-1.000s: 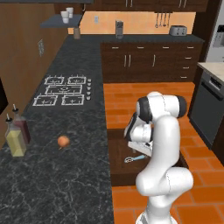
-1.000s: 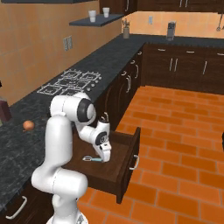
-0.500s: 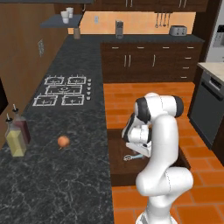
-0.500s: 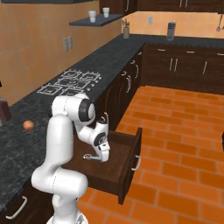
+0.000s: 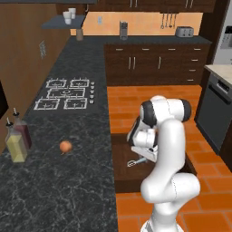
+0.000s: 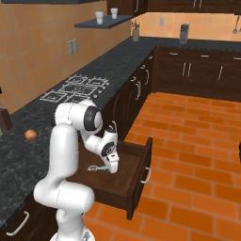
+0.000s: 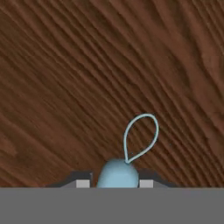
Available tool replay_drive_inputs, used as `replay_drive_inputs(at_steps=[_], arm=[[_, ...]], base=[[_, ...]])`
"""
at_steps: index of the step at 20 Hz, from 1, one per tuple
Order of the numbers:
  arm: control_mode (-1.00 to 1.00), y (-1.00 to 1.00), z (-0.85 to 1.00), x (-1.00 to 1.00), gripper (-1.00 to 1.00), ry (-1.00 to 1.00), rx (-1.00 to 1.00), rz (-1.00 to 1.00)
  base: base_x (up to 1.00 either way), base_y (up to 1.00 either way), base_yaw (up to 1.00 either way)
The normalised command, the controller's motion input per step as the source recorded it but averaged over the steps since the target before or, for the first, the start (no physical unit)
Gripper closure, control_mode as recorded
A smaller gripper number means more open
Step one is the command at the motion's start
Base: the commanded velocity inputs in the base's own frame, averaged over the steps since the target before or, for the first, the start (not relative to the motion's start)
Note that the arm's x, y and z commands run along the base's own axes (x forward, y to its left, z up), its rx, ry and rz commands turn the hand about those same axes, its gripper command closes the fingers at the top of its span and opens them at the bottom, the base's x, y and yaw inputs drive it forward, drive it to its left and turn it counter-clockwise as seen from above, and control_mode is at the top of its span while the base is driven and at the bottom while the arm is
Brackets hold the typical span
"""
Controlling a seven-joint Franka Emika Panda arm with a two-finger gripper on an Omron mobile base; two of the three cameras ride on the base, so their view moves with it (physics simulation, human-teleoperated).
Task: Pick the peeler from the drawer and place it on the counter.
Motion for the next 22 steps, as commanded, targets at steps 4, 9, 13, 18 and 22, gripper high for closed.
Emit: replay_drive_inputs(at_steps=[4,9,13,18,22], arm=[[-1.00,-0.88,0.93,-0.43,1.00,-0.04,0.16,-0.02],[-1.00,-0.61,1.00,-0.51,1.00,-0.10,0.15,-0.06],[-1.00,0.70,1.00,-0.26,1.00,-0.07,0.01,0.00],[-1.00,0.99,1.00,0.08,1.00,-0.06,0.00,-0.07],[-1.00,1.00,1.00,0.18,1.00,-0.05,0.00,-0.06]], base=[[0.00,0.00,0.00],[0.00,0.00,0.00],[0.00,0.00,0.00],[0.00,0.00,0.00],[0.00,0.00,0.00]])
